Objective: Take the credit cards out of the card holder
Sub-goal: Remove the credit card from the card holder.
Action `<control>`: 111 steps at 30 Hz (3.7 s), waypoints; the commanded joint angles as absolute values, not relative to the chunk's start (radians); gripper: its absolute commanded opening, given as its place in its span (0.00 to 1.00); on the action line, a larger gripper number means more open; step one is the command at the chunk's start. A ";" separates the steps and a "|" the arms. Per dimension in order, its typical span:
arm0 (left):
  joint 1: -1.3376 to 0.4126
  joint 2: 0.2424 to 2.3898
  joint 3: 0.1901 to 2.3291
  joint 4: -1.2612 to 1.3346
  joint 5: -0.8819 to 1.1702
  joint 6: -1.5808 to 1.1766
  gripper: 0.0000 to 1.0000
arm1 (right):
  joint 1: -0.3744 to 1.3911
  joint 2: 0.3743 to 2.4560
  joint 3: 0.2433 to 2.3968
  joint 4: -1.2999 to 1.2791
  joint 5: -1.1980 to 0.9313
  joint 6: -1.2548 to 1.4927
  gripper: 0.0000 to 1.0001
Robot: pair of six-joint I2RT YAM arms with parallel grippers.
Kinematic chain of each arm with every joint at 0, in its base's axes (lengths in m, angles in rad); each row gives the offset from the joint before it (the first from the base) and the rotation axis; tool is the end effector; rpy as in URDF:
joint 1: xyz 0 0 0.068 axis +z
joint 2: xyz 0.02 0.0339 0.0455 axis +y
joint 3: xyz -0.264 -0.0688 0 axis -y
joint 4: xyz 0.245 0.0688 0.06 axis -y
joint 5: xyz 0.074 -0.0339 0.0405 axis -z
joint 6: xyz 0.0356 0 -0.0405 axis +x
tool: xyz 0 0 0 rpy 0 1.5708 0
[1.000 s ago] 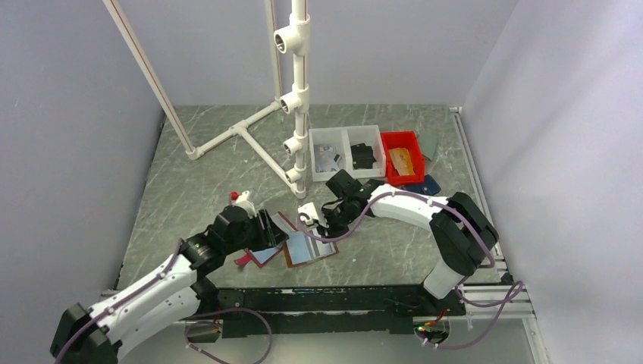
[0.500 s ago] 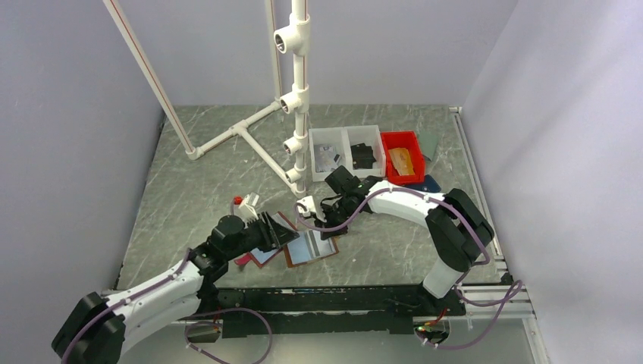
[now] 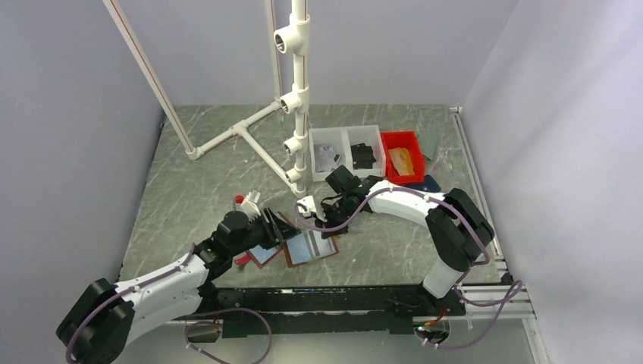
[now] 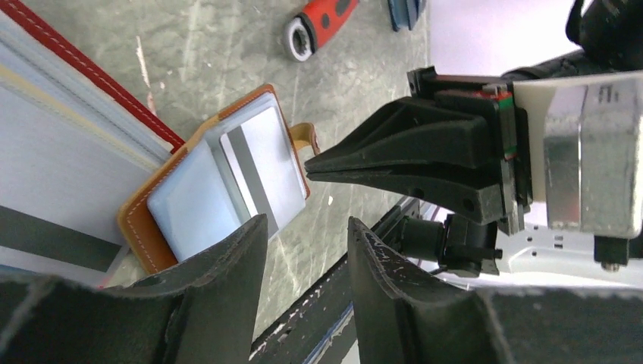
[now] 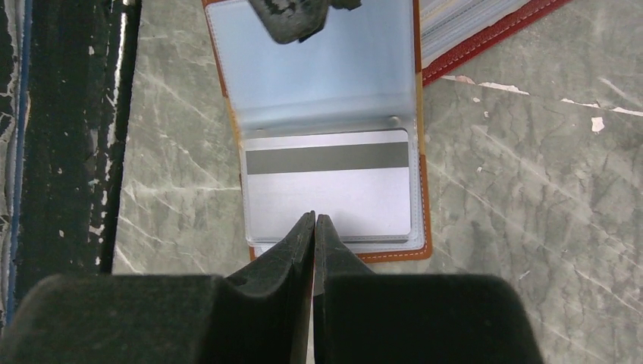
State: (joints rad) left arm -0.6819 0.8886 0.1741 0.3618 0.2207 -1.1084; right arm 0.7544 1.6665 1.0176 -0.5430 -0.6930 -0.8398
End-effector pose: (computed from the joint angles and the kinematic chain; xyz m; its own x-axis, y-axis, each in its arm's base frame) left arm 0.1348 -0.1195 0.1656 -0.8128 -0.4650 -0.3510 0.1055 0.4750 -0.8736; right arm 0.2134 0.2317 0.1818 0.0685 -0.7217 -0.6888 -0.9707 -0.2075 0.1209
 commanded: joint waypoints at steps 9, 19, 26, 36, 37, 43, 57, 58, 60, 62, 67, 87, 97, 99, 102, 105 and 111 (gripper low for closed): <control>-0.678 0.899 0.219 0.312 0.158 -1.155 0.48 | 0.753 1.659 1.023 -0.515 -0.643 -0.874 0.05; -0.677 0.932 0.226 0.300 0.153 -1.172 0.48 | 0.753 1.666 1.025 -0.519 -0.625 -0.880 0.06; -0.677 0.964 0.233 0.306 0.164 -1.175 0.48 | 0.753 1.670 1.026 -0.522 -0.616 -0.882 0.05; -0.678 0.996 0.236 0.324 0.177 -1.180 0.48 | 0.753 1.676 1.028 -0.526 -0.610 -0.887 0.05; -0.678 1.000 0.236 0.325 0.178 -1.181 0.48 | 0.753 1.677 1.028 -0.526 -0.610 -0.887 0.05; -0.677 1.021 0.237 0.338 0.184 -1.185 0.48 | 0.753 1.680 1.029 -0.529 -0.606 -0.889 0.05; -0.678 1.099 0.243 0.403 0.230 -1.205 0.47 | 0.753 1.693 1.034 -0.538 -0.580 -0.897 0.05; -0.677 1.111 0.246 0.408 0.235 -1.205 0.47 | 0.753 1.693 1.034 -0.538 -0.579 -0.897 0.04; -0.677 1.130 0.251 0.416 0.246 -1.204 0.46 | 0.753 1.695 1.034 -0.540 -0.577 -0.899 0.03; -0.678 1.147 0.256 0.429 0.259 -1.203 0.46 | 0.752 1.700 1.036 -0.542 -0.573 -0.899 0.02; -0.678 1.190 0.267 0.490 0.299 -1.181 0.38 | 0.753 1.729 1.042 -0.551 -0.561 -0.903 0.00; -0.678 1.526 0.304 0.627 0.379 -1.190 0.40 | 0.783 1.762 1.055 -0.552 -0.565 -0.878 0.00; -0.677 1.521 0.275 0.639 0.346 -1.225 0.29 | 0.846 1.794 1.090 -0.565 -0.619 -0.838 0.00; -0.678 1.498 0.273 0.622 0.335 -1.217 0.21 | 0.845 1.798 1.091 -0.558 -0.606 -0.828 0.00; -0.678 1.473 0.270 0.602 0.322 -1.205 0.13 | 0.844 1.799 1.094 -0.554 -0.613 -0.812 0.00; -0.677 1.462 0.269 0.608 0.330 -1.195 0.13 | 0.842 1.799 1.103 -0.553 -0.654 -0.787 0.00; -0.678 1.471 0.266 0.693 0.369 -1.195 0.20 | 0.843 1.810 1.120 -0.516 -0.714 -0.696 0.00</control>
